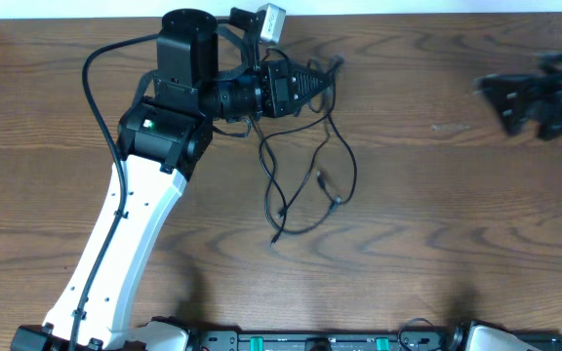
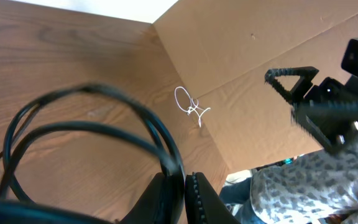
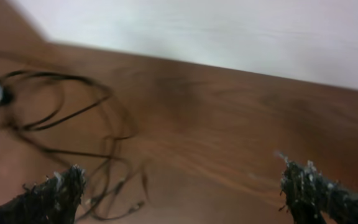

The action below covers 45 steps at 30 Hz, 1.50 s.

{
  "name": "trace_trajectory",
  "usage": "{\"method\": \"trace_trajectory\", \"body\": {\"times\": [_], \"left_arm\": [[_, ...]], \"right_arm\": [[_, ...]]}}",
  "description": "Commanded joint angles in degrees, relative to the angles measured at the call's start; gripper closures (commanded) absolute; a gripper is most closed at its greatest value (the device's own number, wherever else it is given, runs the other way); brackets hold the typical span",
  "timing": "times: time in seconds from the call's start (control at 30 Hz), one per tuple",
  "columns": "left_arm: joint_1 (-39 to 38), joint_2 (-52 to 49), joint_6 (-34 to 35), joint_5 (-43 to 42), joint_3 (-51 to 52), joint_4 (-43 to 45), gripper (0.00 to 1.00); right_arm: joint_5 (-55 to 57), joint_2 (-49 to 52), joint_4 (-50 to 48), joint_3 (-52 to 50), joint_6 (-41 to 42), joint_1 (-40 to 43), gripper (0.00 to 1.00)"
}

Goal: Untangle cables

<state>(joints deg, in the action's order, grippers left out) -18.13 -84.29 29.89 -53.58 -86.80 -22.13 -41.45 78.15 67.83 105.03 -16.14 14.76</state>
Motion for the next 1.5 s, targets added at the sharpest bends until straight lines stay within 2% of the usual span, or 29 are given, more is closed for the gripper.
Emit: {"method": "trace_trajectory", "body": {"times": [0.0,0.1,0.2,0.47,0.53,0.6,0.7,0.73,0.83,0.97,1.17,1.27,1.47], "left_arm": [[-0.1,0.3,-0.7,0.3,-3.5,0.1,0.88],[-0.1,0.3,-0.3,0.3,-6.4,0.1,0.87],[-0.1,0.3,-0.3,0.3,-9.1,-0.2,0.88],[0.5,0.3,-0.2,0.3,-13.5,-1.5,0.87],[0.5,0.4,-2.9,0.9,-13.6,-3.4,0.84],[1.0,0.4,-4.9,4.9,-13.6,-6.4,0.84],[1.7,0.4,-12.7,14.3,-13.6,-13.6,0.84],[1.7,0.4,-17.2,18.3,-13.6,-17.1,0.84],[1.7,0.4,-23.3,26.5,-13.6,-24.0,0.84],[1.7,0.4,-25.9,33.9,-13.6,-29.4,0.84],[0.5,0.5,-25.8,34.1,-13.6,-30.6,0.83],[-0.7,0.5,-25.8,34.1,-13.6,-30.5,0.83],[-2.8,0.5,-25.8,34.1,-13.6,-30.5,0.83]], "right_arm": [[-0.5,-0.2,0.6,0.2,-4.1,-7.0,0.01],[2.8,-0.2,0.5,0.2,-4.1,-13.4,0.01],[6.8,-0.2,1.2,0.2,-4.0,-16.5,0.01],[12.9,0.3,4.4,0.2,-3.4,-17.7,0.01],[17.2,1.2,5.3,0.2,-1.1,-17.7,0.01],[17.8,2.2,6.1,0.2,-0.6,-17.7,0.01],[17.9,4.9,10.0,0.2,-0.5,-17.8,0.01],[19.3,6.8,11.3,0.1,0.6,-17.8,0.01],[21.6,9.4,11.9,-0.7,2.6,-17.8,0.01],[22.1,11.8,10.3,-5.3,3.6,-17.9,0.01],[23.3,11.9,-1.0,-22.1,8.1,-17.9,0.01],[23.3,11.9,-3.9,-26.1,9.6,-17.9,0.06],[23.1,11.9,-8.9,-31.3,12.9,-17.9,0.25]]}}
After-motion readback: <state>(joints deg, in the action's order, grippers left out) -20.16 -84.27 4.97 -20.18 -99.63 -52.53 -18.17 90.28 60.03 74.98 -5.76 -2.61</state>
